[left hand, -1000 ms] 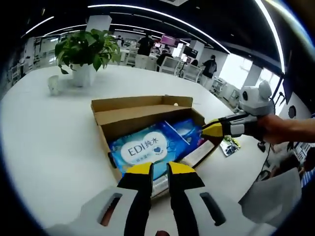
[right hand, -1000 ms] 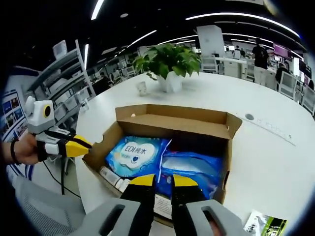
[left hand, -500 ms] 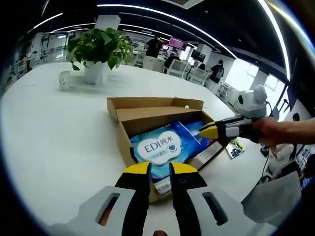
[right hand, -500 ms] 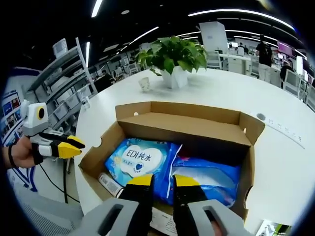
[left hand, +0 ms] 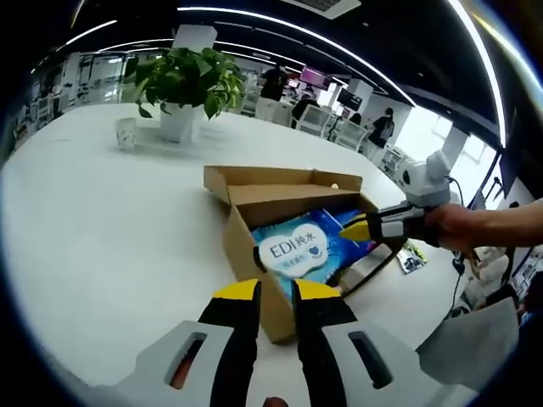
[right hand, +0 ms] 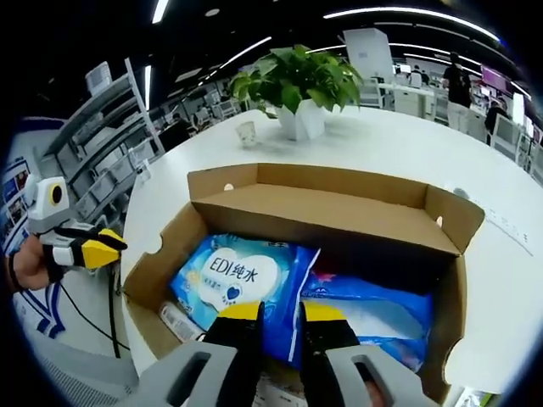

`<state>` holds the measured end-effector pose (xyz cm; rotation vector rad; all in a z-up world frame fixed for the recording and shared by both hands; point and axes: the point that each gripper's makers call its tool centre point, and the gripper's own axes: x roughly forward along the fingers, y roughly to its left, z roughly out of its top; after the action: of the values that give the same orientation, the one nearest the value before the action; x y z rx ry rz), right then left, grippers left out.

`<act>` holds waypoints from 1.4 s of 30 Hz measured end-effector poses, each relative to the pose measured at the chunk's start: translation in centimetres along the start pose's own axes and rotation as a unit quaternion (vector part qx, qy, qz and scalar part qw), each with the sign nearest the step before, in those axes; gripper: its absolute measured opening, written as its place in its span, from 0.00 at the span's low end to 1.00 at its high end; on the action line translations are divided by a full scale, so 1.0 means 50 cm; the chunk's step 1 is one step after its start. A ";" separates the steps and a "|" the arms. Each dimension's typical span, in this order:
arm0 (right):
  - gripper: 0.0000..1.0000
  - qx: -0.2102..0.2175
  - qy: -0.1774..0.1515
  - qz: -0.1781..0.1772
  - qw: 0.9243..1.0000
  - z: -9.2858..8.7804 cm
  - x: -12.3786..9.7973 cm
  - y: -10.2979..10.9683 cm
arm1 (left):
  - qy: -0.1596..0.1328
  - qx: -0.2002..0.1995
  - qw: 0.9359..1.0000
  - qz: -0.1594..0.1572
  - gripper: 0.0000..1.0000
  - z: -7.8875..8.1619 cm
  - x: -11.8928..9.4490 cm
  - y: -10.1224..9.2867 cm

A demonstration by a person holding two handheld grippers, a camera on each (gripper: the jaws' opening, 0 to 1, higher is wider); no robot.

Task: Operate the shoe box by opening the lid, removing the specified soft item, and placing it in the target area until the item is outside and the box remains undamaged.

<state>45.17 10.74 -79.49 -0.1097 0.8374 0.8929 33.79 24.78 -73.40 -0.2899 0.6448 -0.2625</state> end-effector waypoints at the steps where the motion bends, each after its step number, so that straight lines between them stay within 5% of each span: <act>1: 0.12 0.000 0.000 -0.001 1.000 -0.001 0.003 -0.002 | 0.000 -0.001 1.000 0.000 0.13 -0.001 0.000 0.001; 8: 0.03 -0.002 -0.009 0.003 1.000 0.008 0.002 0.009 | 0.002 -0.006 1.000 0.004 0.13 -0.007 -0.002 0.015; 28: 0.00 0.012 0.021 -0.002 1.000 -0.003 0.051 -0.004 | -0.003 -0.007 1.000 -0.002 0.12 0.008 0.006 0.024; 40: 0.00 0.018 -0.020 0.014 1.000 0.032 0.002 0.025 | -0.009 -0.007 1.000 -0.015 0.13 0.021 0.009 0.003; 42: 0.00 0.044 -0.025 0.003 0.999 0.037 -0.010 0.019 | -0.009 -0.004 1.000 -0.019 0.13 0.025 0.013 -0.004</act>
<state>45.43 11.80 -77.68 -0.0075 0.8300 0.8597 35.04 24.59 -72.73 -0.3122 0.6235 -0.2926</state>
